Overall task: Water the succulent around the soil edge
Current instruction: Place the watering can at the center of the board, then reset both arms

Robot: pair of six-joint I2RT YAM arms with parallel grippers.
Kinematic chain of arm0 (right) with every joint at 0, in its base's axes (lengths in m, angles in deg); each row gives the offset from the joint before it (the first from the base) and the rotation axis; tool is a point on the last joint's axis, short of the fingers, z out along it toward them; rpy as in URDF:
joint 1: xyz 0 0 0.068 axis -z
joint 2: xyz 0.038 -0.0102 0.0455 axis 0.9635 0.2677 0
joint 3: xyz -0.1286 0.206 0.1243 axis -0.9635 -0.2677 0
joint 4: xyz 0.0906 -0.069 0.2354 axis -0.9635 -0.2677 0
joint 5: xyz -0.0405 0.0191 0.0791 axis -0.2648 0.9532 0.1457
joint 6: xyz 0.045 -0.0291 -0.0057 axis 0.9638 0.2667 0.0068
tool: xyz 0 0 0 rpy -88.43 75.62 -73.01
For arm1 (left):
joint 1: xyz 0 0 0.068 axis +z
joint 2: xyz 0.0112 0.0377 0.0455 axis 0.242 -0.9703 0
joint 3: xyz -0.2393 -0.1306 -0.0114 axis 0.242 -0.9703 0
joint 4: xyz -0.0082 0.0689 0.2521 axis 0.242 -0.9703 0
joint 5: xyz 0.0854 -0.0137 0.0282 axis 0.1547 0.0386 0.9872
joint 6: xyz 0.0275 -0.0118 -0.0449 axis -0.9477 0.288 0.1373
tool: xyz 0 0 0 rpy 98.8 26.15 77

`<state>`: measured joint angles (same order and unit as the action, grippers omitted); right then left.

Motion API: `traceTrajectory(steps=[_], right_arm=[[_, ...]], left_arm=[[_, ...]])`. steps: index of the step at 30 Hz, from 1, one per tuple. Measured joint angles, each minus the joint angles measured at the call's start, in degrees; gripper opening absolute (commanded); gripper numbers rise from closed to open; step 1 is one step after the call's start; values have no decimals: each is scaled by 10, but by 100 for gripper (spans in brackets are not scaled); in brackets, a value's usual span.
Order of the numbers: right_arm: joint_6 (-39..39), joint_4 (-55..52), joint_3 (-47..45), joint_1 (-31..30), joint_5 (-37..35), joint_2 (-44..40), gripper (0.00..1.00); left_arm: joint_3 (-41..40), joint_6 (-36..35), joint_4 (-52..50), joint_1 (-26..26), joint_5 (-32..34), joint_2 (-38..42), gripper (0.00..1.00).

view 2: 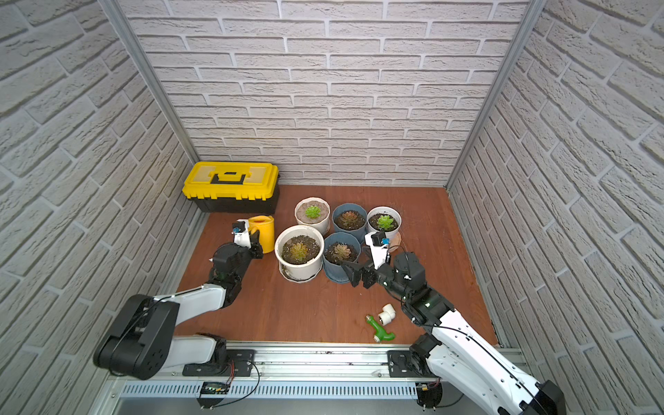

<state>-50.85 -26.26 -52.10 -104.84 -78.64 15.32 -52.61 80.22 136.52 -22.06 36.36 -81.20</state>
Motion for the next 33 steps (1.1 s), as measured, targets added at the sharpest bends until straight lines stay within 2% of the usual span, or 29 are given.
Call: traceTrajectory(steps=[4, 7, 9, 13, 16, 21, 27, 29, 30, 33], right_arm=[[-5, 0, -6, 0, -9, 5, 99], [-8, 0, -6, 0, -17, 4, 99], [-8, -1, -6, 0, -21, 4, 99], [-7, -13, -6, 0, -34, 0, 99], [-6, -35, -6, 0, -54, -7, 99], [-3, -78, -5, 0, -117, -14, 99], [-2, -107, -4, 29, -245, 4, 99], [1, -107, -4, 64, -291, 17, 99], [3, -99, -7, 83, -312, 21, 99], [1, 6, -64, 136, -387, 26, 99]], left_arm=[[-8, -13, 75, 0, -13, -52, 0], [-30, -13, 118, 0, -17, -59, 8], [-38, -12, 125, -7, -13, -56, 9], [-50, -9, 104, -39, 19, -31, 21], [-67, 2, 103, -49, 37, -17, 24], [-82, 19, 53, -49, 63, 20, 31], [-84, 30, 8, -49, 69, 74, 43], [-89, 33, -12, -49, 69, 105, 51], [-91, 36, -27, -49, 69, 125, 58], [-89, 41, -90, -49, 72, 211, 93]])
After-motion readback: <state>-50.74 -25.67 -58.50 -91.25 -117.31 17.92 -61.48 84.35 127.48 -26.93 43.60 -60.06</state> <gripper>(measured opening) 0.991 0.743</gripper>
